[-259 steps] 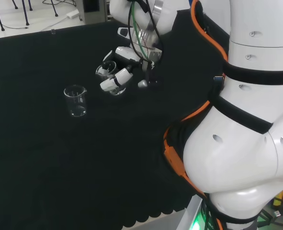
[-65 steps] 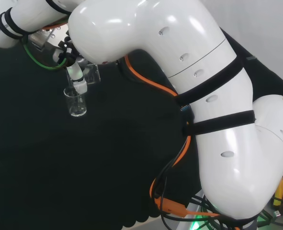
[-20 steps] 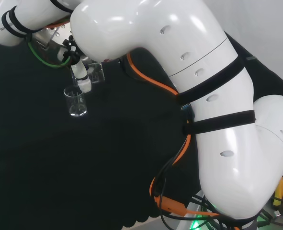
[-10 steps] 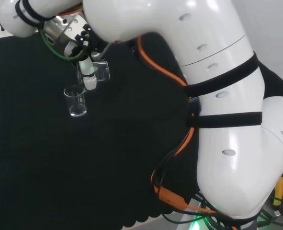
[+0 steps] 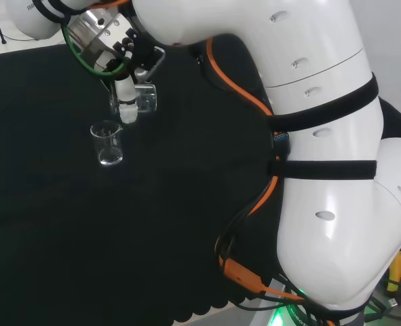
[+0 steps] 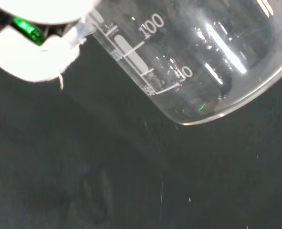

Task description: Pour the water from the handheld beaker into the one on the table.

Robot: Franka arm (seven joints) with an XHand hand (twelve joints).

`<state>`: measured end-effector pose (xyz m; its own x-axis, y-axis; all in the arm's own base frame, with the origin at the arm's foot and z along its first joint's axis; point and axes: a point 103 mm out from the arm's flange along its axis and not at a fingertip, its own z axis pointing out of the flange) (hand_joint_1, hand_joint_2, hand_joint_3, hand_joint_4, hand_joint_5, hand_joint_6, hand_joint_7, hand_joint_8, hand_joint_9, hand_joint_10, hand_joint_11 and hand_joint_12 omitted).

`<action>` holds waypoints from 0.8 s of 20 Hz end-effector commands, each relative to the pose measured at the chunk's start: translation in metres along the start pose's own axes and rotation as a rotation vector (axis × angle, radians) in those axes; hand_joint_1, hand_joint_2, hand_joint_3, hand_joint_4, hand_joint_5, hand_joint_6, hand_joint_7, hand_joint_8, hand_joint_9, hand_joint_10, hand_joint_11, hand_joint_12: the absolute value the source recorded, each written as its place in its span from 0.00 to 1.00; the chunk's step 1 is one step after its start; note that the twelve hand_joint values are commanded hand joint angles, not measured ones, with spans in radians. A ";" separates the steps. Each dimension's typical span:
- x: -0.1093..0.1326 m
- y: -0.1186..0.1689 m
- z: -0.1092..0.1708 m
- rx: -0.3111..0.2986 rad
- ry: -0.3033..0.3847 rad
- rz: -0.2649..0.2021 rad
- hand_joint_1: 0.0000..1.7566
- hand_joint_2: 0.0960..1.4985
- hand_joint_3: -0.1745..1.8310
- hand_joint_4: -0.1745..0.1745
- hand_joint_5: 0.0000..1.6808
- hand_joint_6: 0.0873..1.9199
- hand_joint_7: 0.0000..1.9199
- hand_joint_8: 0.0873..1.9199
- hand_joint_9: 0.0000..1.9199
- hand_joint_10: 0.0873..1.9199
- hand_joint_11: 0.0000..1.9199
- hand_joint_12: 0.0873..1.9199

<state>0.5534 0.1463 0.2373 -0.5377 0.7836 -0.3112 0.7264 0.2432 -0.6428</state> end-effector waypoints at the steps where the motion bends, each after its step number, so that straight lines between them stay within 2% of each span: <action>1: -0.012 -0.013 0.009 -0.069 0.112 0.008 0.65 0.35 0.50 0.90 0.74 0.39 0.90 0.07 0.77 0.38 0.72 0.39; 4: -0.010 -0.014 0.005 -0.104 0.128 0.011 0.65 0.35 0.50 0.90 0.74 0.39 0.90 0.07 0.77 0.38 0.72 0.39; 7: -0.011 -0.015 0.001 -0.142 0.173 0.008 0.65 0.35 0.50 0.90 0.74 0.39 0.90 0.07 0.77 0.38 0.72 0.39; 16: -0.038 -0.019 0.012 -0.218 0.265 -0.017 0.65 0.35 0.50 0.90 0.74 0.39 0.90 0.07 0.77 0.38 0.72 0.39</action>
<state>0.5531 0.1172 0.2512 -0.4513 0.8788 -0.1548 0.7951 0.3172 -0.5169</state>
